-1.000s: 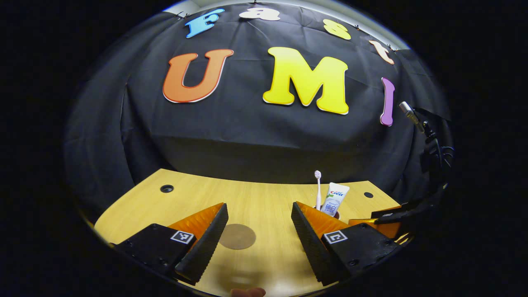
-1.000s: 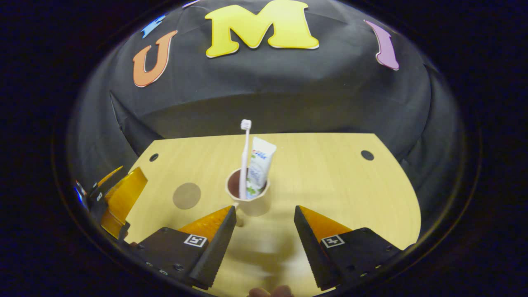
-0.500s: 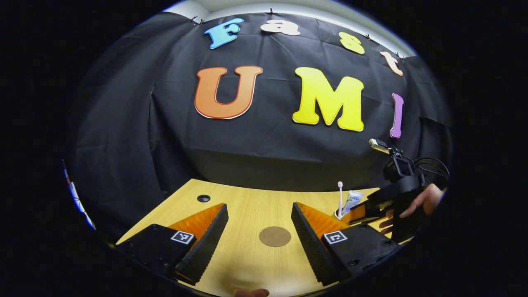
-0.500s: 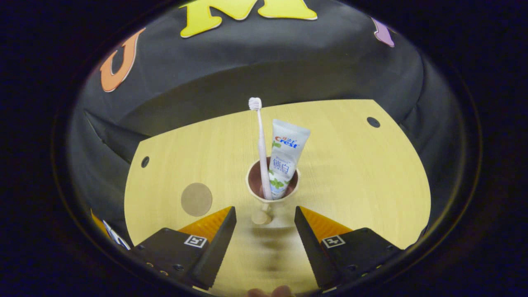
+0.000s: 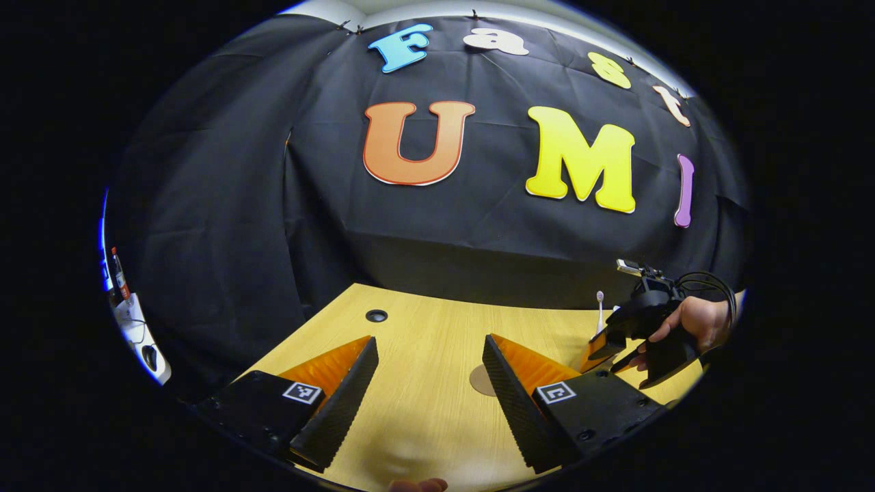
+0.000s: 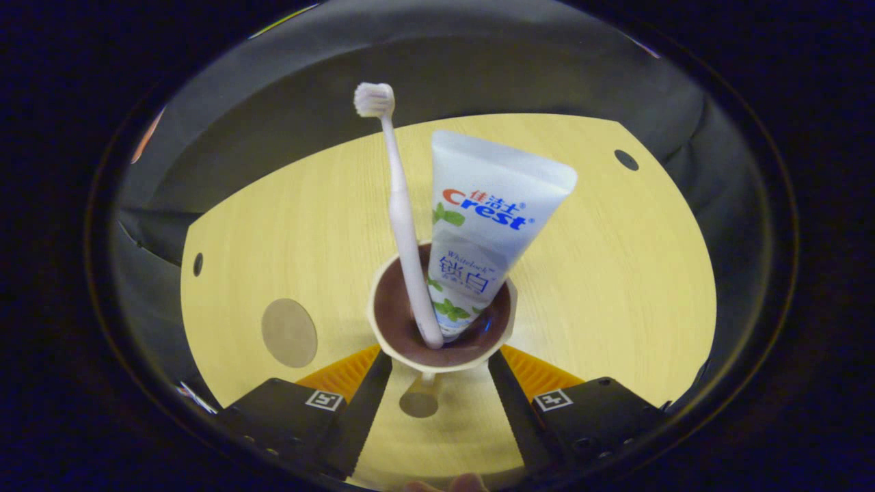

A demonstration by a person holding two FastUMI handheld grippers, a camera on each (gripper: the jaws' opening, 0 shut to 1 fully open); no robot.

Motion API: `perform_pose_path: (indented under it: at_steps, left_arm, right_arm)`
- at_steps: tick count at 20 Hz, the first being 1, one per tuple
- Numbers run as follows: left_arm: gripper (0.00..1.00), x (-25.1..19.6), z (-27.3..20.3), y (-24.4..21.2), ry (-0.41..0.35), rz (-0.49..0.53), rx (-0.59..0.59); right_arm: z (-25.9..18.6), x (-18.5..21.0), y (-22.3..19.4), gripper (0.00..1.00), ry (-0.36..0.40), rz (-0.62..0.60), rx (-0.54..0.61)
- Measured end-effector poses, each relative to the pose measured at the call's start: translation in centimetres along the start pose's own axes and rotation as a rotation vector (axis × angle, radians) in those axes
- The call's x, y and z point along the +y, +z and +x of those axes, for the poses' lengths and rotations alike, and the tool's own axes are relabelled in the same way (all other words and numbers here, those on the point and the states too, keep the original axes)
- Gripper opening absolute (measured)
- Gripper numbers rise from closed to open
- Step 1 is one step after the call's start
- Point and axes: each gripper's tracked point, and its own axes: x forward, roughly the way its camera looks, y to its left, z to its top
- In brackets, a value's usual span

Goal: Put the toothbrush and toothpaste on the desktop into the cup, then pick up the cup and place it on the coaster on the desktop.

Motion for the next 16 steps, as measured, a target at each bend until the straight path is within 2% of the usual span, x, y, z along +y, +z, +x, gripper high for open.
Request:
perform_pose_path:
  at_steps: [7,8,11,13,14,15,16]
  left_arm:
    - [0.98,1.2,-0.6,-0.3,0.016,-0.013,0.014]
    - [0.98,1.5,-0.6,-0.4,0.020,-0.013,0.012]
    - [0.98,2.5,-0.9,-0.5,0.033,-0.008,0.017]
    - [0.98,3.1,-1.1,-0.6,0.036,-0.006,0.018]
    - [0.98,3.2,-1.2,-0.8,0.036,-0.008,0.021]
    - [0.98,3.2,-1.3,-0.8,0.034,-0.011,0.023]
    - [0.98,3.4,-1.4,-0.9,0.035,-0.014,0.026]
  right_arm:
    - [2.1,0.0,-0.2,0.84,-0.039,-0.026,0.056]
    - [2.3,-0.2,-0.4,0.81,-0.044,-0.028,0.061]
    - [2.5,-0.3,-0.9,0.65,-0.051,-0.019,0.079]
    - [2.6,-0.4,-1.2,0.58,-0.052,-0.034,0.092]
    - [2.6,-0.4,-1.3,0.49,-0.043,-0.033,0.095]
    - [2.6,-0.4,-1.5,0.46,-0.040,-0.027,0.103]
    - [2.4,-0.1,-1.5,0.37,-0.037,-0.030,0.102]
